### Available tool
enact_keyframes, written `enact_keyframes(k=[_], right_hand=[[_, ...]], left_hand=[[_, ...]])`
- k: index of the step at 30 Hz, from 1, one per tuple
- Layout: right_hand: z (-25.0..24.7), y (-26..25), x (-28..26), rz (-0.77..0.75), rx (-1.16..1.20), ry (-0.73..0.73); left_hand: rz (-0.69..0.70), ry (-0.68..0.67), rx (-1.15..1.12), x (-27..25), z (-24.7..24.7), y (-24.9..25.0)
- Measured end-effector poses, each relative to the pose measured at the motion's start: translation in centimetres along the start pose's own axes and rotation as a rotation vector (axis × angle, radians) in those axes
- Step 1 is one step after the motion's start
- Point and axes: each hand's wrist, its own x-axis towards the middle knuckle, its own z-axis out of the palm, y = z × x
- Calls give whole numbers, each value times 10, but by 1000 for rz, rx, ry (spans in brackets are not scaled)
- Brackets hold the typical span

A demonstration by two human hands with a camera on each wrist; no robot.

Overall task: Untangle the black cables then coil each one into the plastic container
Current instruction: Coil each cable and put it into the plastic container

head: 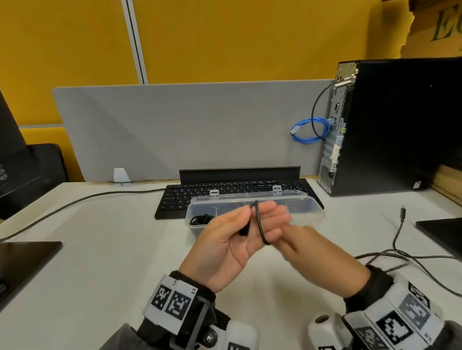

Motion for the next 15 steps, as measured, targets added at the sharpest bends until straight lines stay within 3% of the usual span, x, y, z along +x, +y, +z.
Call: enact_keyframes(k=[3,5,7,9,10,12,13,15], right_hand=[[0,-16,-16,-42,-235,-189],[-9,-24,-27,-60,-340,-215],[-24,-33,-31,-98,-370,-65],[-38,-33,-25,-182,-341,223],[-44,-30,-19,-207,-302,347],[-51,-23,-7,-182,-233,422],[-53,-18,-2,-133,-228,383],[-55,-4,2,-16,-237,168]], left_hand=[[136,111,49,6,-5,3],[189,217,272,9,-14,3],[199,298,650,9,-20,-1],[115,194,878,6,-17,-5],[38,98,855,4,-13,-6],[-71,-58,671,-1,-4,-4],[-74,-91,587,-3,0,-1],[-22,-54,442,-4,2,2]])
